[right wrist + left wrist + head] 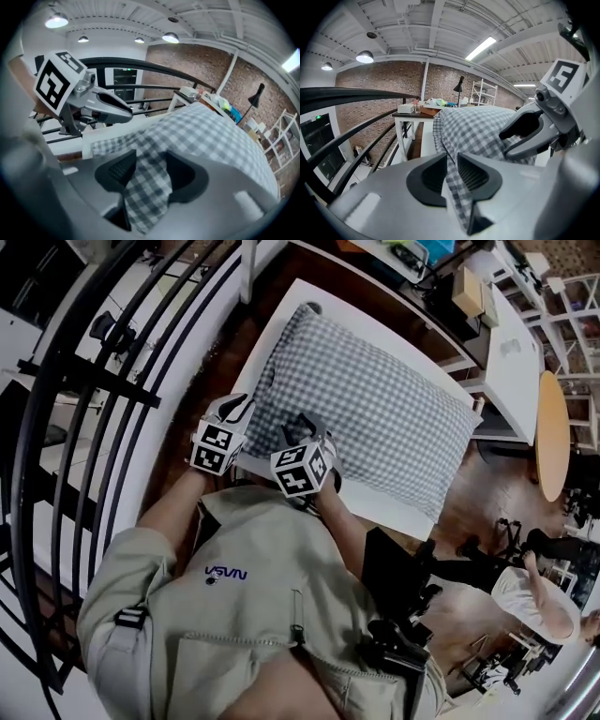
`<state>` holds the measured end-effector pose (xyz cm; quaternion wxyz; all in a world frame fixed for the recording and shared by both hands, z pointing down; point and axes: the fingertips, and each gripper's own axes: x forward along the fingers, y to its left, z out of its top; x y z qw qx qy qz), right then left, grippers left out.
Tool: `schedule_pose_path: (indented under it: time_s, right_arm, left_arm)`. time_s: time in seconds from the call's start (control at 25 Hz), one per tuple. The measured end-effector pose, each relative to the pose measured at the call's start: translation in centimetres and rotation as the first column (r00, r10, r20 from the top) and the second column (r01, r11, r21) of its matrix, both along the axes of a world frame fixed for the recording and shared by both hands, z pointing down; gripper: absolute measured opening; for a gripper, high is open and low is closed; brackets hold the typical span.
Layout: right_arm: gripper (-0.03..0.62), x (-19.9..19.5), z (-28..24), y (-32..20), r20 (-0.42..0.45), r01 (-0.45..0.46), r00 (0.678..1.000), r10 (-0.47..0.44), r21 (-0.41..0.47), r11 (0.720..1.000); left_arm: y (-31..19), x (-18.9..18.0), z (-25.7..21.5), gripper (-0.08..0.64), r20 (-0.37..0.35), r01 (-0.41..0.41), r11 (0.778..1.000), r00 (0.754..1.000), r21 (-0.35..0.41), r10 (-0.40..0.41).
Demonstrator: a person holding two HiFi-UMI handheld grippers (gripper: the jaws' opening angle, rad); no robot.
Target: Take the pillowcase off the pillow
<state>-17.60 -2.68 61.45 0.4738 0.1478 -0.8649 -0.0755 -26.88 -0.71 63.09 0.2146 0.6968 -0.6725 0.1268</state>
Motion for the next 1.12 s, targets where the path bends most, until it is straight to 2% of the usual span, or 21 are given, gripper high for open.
schedule_pose_path:
  time_s: [0.08,0.12,0.16,0.2,0.32,0.44,0.52,0.6,0.64,0.76,0.84,0.92,0.96,1.0,1.08,1.12]
  right_arm:
    - [0.210,-0.3,1.4,-0.3,-0.065,0.029,0.998,-0.027,0.040,0.999]
    - [0.157,-0.1,1.6,-0.7,-0.088,0.038,0.996,-0.032,0.065,0.997]
    - [0.020,0.1,1.4,-1.0,-0.088,0.036,0.996,-0.030,0.077,0.996]
    - [0.011,0.3,0.6,-1.1,-0.061,0.027,0.998,-0.023,0.068,0.997]
    - [0.008,1.2,-3.6,-0.6,0.093,-0.013,0.996,0.013,0.005,1.000]
    - [0.006,2.9,-7.5,-0.5,0.239,-0.056,0.969,0.058,-0.017,0.998]
    - [0.006,4.1,-9.3,-1.1,0.308,-0.089,0.947,0.096,-0.038,0.995]
    - [0.006,5.3,-10.1,-2.0,0.333,-0.123,0.934,0.131,-0.047,0.991]
    - [0.006,6.0,-10.0,-2.4,0.336,-0.142,0.930,0.149,-0.046,0.989]
    - [0.006,8.0,-9.3,-3.3,0.334,-0.195,0.920,0.205,-0.063,0.979]
    - [0.006,8.7,-8.8,-3.3,0.331,-0.208,0.917,0.223,-0.080,0.975]
    - [0.006,9.0,-8.3,-3.2,0.327,-0.204,0.919,0.222,-0.087,0.975]
    - [0.006,9.0,-8.1,-3.2,0.325,-0.200,0.920,0.219,-0.091,0.976]
    - [0.006,9.0,-8.0,-3.1,0.324,-0.197,0.921,0.217,-0.093,0.976]
    - [0.006,9.2,-7.7,-3.3,0.323,-0.200,0.920,0.221,-0.097,0.975]
    - [0.006,9.5,-7.6,-3.5,0.321,-0.209,0.919,0.229,-0.096,0.973]
  left_arm:
    - [-0.3,0.3,0.1,0.054,-0.001,-0.011,1.000,1.000,-0.009,0.011]
    - [-0.4,0.5,0.0,0.054,-0.001,-0.013,1.000,1.000,-0.010,0.013]
    - [-0.4,0.5,-0.1,0.054,-0.003,-0.013,1.000,1.000,-0.009,0.013]
    - [-0.4,0.5,-0.3,0.054,-0.006,-0.009,1.000,1.000,-0.007,0.009]
    - [-0.4,-0.2,-0.4,0.054,-0.017,0.013,1.000,1.000,-0.009,-0.013]
    - [-0.4,-0.4,0.3,0.054,-0.036,0.020,0.999,0.999,-0.025,-0.021]
    - [-0.7,0.8,0.5,0.054,-0.088,-0.017,1.000,0.996,-0.025,0.014]
    - [-1.1,3.1,0.4,0.057,-0.187,-0.102,0.995,0.977,-0.011,0.098]
    - [-1.3,4.4,0.3,0.071,-0.248,-0.152,0.988,0.958,0.000,0.147]
    - [-1.4,7.5,0.3,0.188,-0.397,-0.264,0.964,0.883,0.019,0.250]
    - [-1.5,8.6,1.1,0.214,-0.428,-0.305,0.952,0.861,-0.005,0.274]
    - [-1.8,9.0,2.0,0.216,-0.411,-0.326,0.945,0.867,-0.039,0.282]
    - [-2.1,9.0,2.2,0.209,-0.400,-0.327,0.944,0.872,-0.049,0.282]
    - [-2.3,8.9,2.2,0.168,-0.393,-0.324,0.945,0.876,-0.050,0.279]
    - [-2.5,8.4,1.7,0.031,-0.390,-0.307,0.951,0.881,-0.037,0.269]
    - [-2.5,8.1,1.4,0.025,-0.392,-0.302,0.953,0.880,-0.029,0.267]
